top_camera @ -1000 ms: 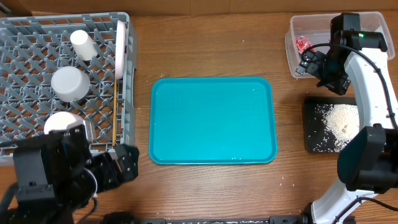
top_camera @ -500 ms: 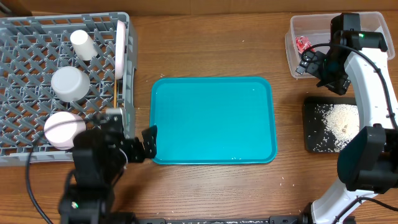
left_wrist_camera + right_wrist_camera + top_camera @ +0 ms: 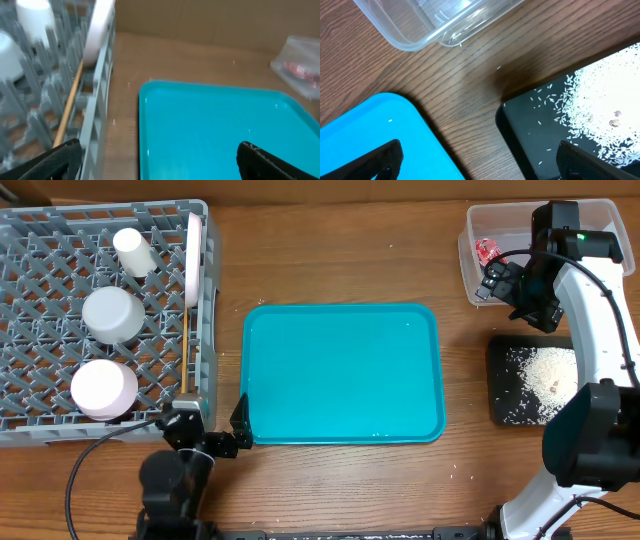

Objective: Sort waste into correct bins and load items into the dishwasher

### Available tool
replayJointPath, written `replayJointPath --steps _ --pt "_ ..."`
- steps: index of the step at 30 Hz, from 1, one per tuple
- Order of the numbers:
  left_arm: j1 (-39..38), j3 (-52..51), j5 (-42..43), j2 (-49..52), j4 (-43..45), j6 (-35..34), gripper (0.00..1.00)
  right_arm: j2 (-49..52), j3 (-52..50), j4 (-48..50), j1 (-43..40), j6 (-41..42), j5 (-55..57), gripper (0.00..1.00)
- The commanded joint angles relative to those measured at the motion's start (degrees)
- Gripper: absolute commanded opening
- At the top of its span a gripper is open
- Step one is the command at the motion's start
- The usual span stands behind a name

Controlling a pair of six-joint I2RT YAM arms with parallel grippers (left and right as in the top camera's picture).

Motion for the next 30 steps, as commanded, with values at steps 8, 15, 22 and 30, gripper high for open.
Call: replayJointPath --steps 8,15,22,30 --pt "-0.17 -8.85 -3.30 -10.40 9.25 1.11 1.00 -1.33 0.94 0.31 0.15 0.04 -0.33 1.00" --pt "2.54 -8.85 -5.55 -11.52 7.45 1.31 1.00 -1.33 0.94 0.31 0.15 0.04 -0.33 1.00" --pt "2.32 -8.85 -5.88 -11.52 7.43 1.29 1.00 -1.33 0.94 0.31 0.15 0.04 -0.33 1.00" --pt "2.40 -8.85 -5.77 -11.43 7.45 1.31 1.00 -1.33 0.94 0.31 0.15 0.04 -0.33 1.00"
